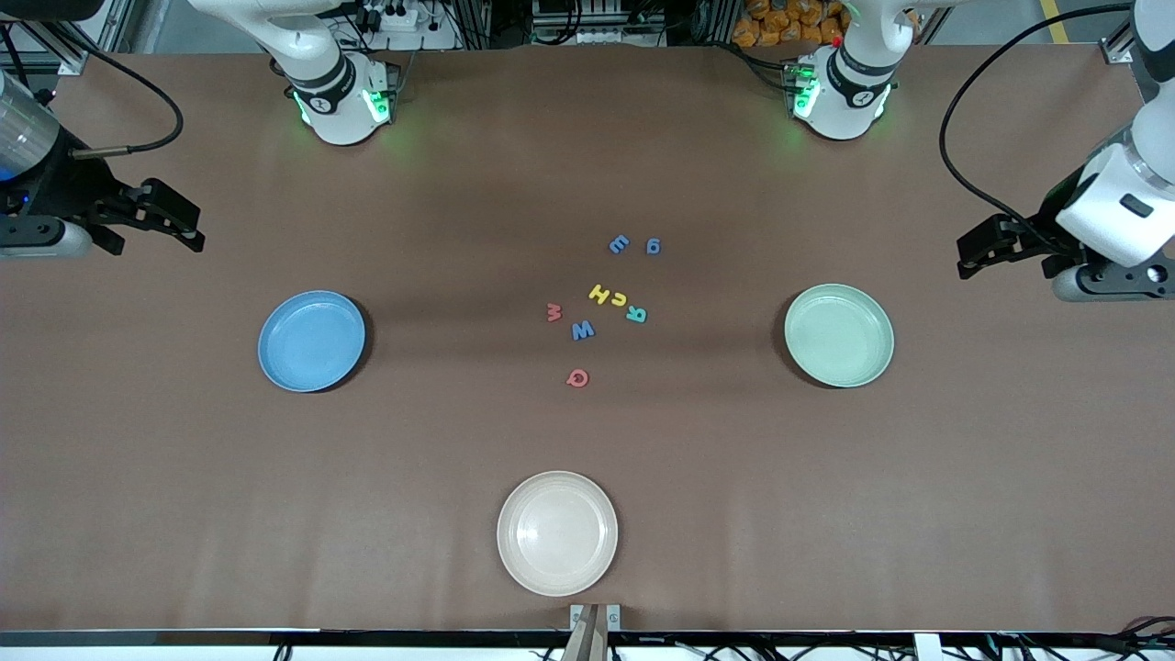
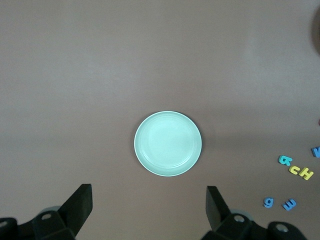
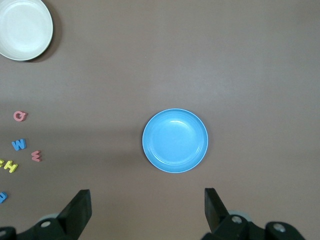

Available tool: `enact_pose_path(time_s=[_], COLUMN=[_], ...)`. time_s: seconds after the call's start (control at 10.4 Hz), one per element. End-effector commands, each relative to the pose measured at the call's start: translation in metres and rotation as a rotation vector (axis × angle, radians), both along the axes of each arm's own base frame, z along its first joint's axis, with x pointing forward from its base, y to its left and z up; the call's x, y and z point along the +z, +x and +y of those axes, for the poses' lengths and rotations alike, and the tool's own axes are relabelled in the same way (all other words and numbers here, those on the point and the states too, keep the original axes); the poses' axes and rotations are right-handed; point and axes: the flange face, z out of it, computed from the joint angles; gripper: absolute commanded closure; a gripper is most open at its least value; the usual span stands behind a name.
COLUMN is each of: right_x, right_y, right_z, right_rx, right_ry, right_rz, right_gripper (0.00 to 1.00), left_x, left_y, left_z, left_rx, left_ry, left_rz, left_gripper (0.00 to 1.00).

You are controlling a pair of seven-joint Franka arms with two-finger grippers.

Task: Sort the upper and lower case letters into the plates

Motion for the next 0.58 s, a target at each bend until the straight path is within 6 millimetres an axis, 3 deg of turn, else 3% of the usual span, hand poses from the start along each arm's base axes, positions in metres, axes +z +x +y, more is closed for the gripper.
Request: enact_pose_path(time_s=[0.0,0.19,0.48], right_x=[0.0,-0.001,-0.004], right_y=[-0.004,-0.004,-0.003], right_z=[0.0,0.001,0.005], right_rx=[0.011,0.014,0.02], right_ry=[0.008,0.006,0.006], right_rz=[-0.008,-0.005,-0.001], right_gripper=[0.0,0.0,0.0], left_x=[0.004,0.004,-0.006], left_y=[0.003,0.003,0.0], left_z=[0.006,0.003,-0.027], left_rx=[0.042,0.036,-0.018], left_ry=[-0.03,-0.026,-0.021], left_rz=[-0.006,-0.007,0.022], left_gripper=[0.0,0.0,0.0])
